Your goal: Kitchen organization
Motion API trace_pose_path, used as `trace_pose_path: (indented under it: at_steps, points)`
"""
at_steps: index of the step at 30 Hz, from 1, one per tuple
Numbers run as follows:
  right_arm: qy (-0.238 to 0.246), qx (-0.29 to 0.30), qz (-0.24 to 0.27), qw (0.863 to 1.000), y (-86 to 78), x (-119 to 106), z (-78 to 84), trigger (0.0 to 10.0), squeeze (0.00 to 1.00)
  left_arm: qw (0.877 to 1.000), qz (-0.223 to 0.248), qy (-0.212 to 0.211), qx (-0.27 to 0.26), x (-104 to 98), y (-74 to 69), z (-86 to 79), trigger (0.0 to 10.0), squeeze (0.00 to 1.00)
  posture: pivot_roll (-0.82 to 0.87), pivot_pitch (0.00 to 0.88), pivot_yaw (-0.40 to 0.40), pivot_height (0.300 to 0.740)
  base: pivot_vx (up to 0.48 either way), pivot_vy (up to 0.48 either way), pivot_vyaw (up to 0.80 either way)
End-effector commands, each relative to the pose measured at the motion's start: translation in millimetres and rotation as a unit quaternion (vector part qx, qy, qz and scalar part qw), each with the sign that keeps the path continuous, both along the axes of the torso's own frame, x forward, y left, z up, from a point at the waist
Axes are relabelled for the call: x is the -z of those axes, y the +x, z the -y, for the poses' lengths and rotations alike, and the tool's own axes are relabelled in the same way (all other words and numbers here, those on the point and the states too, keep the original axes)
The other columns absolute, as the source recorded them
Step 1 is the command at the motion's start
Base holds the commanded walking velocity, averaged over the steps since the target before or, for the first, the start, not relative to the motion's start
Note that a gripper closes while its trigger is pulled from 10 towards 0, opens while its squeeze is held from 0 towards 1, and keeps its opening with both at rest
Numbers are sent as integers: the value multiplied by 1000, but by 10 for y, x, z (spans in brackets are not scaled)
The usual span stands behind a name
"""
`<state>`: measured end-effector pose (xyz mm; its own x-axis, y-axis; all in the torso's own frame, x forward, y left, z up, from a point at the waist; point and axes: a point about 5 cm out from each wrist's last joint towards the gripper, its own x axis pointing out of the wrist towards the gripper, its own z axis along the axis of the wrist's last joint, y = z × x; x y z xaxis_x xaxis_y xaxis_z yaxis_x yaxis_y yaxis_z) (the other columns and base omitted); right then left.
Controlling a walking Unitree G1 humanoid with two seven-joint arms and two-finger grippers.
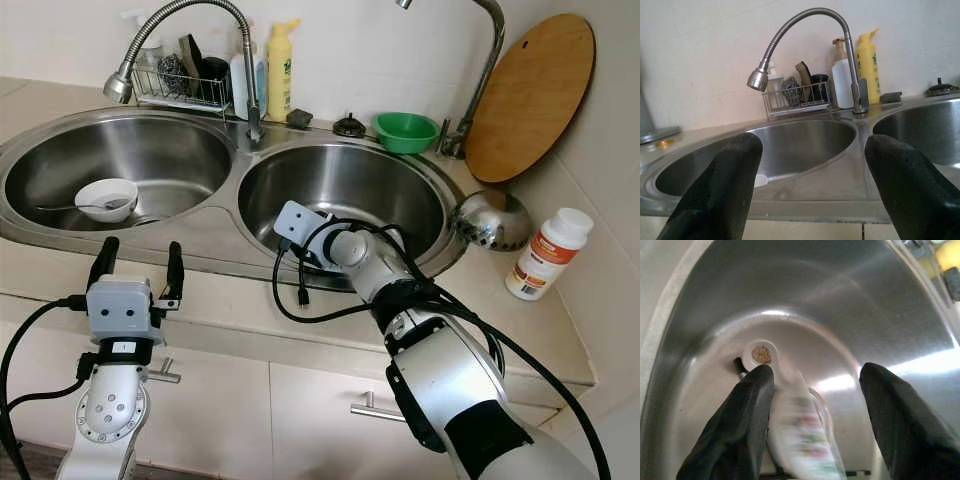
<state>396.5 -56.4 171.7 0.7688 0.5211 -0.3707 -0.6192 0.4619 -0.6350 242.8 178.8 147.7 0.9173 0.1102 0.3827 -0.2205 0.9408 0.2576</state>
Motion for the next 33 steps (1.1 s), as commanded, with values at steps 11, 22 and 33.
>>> trace_pose_path:
  at_steps: [11,22,33]
  points:
    - [281,138,113,943,90,-364,207,10000,0,1000,-13,-15,-3,83,-23,6,10000,0,168,0,-103,740,0,0,0]
    - [386,153,179,892,-168,-140,301,10000,0,1000,-14,-18,5,160,-46,43,10000,0,171,0,-114,740,0,84,0]
    - [492,166,311,796,-393,-603,374,10000,0,999,29,-4,-18,-20,57,-132,10000,0,117,0,-105,740,0,456,0]
